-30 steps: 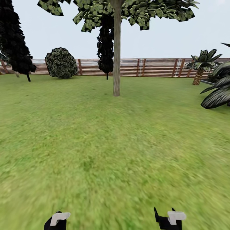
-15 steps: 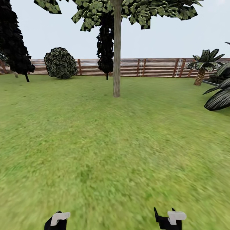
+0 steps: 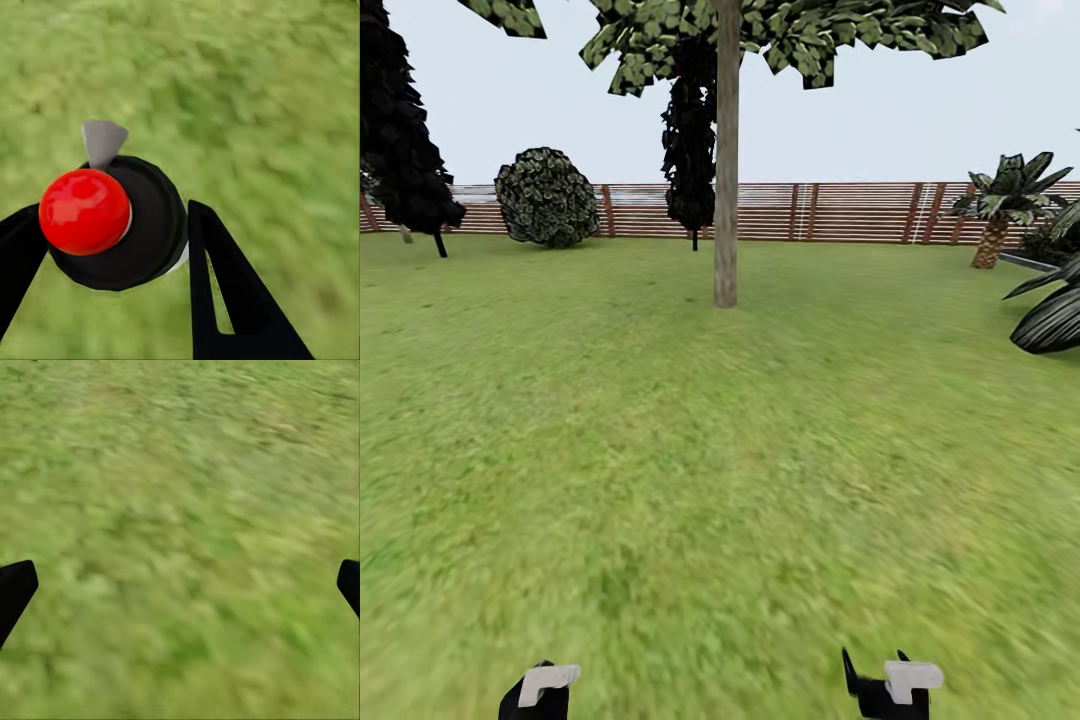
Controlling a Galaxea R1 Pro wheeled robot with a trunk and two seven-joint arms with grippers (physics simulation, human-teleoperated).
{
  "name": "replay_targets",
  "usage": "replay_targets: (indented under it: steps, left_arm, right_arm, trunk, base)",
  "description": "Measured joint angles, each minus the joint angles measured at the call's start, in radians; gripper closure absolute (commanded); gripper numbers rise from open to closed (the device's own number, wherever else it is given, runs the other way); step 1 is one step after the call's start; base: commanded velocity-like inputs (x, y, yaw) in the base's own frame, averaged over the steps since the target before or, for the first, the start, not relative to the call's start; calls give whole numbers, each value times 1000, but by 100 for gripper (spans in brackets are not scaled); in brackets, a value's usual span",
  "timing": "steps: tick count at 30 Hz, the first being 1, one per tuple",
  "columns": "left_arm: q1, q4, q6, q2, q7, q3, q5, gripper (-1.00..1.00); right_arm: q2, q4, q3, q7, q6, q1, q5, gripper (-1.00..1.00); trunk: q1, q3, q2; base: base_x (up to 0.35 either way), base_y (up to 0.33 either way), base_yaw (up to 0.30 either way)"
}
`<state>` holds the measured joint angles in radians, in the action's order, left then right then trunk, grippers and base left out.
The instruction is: In the garden, pick up the pesticide atomizer on the floor and spray pesticide onto both trees until each tree trunk is fully covered.
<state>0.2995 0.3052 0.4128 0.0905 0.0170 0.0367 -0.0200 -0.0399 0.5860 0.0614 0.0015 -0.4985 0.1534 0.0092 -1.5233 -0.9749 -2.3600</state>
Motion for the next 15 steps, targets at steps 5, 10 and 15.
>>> replay_targets:
  steps: [5, 10, 15]
  left_arm:
    - [0, 0, 0, 0, 0, 0, 0, 100]
    - [0, 0, 0, 0, 0, 0, 0, 100]
    - [0, 0, 0, 0, 0, 0, 0, 100]
  right_arm:
    - [0, 0, 0, 0, 0, 0, 0, -100]
    - [0, 0, 0, 0, 0, 0, 0, -100]
    - [0, 0, 0, 0, 0, 0, 1, -100]
  trunk:
    - [0, 0, 0]
    - [0, 0, 0]
    - [0, 0, 0]
  base:
    - [341, 0, 0]
    - [340, 0, 0]
    - [340, 0, 0]
